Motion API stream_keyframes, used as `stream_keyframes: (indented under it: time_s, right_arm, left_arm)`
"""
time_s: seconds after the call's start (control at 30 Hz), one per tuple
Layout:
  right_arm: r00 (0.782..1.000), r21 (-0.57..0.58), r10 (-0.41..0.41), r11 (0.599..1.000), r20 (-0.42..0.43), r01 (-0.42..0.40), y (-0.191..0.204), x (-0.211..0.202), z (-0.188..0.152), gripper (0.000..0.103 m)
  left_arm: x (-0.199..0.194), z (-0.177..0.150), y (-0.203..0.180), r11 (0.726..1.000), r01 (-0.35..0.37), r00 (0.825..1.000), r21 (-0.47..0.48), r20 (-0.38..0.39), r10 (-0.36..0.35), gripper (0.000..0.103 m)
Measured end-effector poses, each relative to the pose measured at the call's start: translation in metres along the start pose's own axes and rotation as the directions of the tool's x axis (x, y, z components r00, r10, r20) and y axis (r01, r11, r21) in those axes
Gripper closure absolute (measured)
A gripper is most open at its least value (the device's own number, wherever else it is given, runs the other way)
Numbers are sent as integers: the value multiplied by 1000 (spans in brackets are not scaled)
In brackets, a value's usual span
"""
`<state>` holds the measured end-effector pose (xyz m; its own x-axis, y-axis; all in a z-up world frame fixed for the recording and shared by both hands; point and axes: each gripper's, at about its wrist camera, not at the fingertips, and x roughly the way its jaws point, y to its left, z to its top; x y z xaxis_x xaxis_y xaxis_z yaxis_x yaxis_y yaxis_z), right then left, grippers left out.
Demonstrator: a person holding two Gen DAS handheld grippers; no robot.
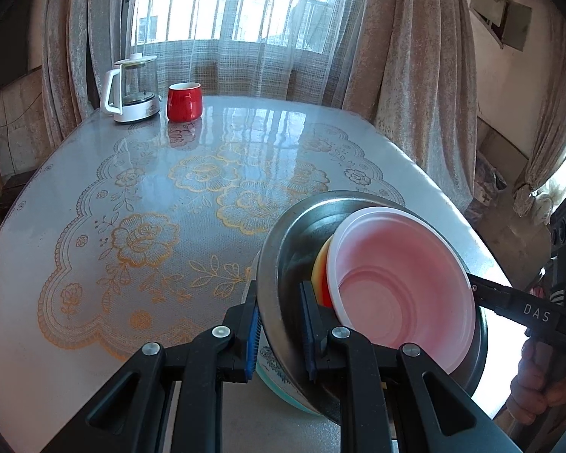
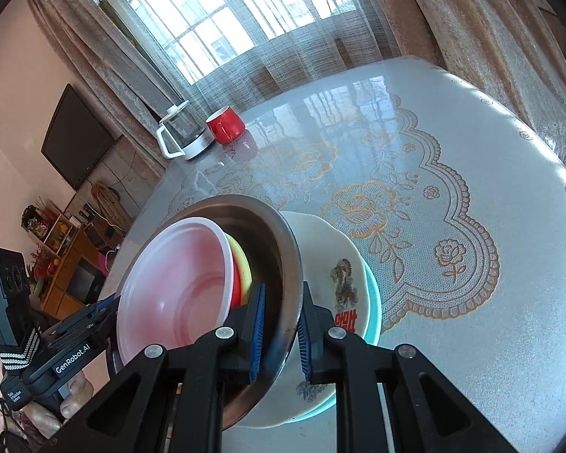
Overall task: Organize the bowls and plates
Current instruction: 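Lift the steel basin with both grippers and carry it over the plate stack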
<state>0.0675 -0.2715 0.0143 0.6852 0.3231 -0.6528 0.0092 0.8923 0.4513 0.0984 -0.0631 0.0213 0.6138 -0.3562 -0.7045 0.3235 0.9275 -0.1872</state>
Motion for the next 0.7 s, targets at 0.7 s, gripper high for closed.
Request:
stream_keyframes:
  time_s: [0.7]
  right_arm:
    - [996, -46, -18, 999, -91, 14, -20, 36, 3, 87]
  left_arm:
    - [30, -14, -13, 996, -91, 993, -23, -70, 90, 85]
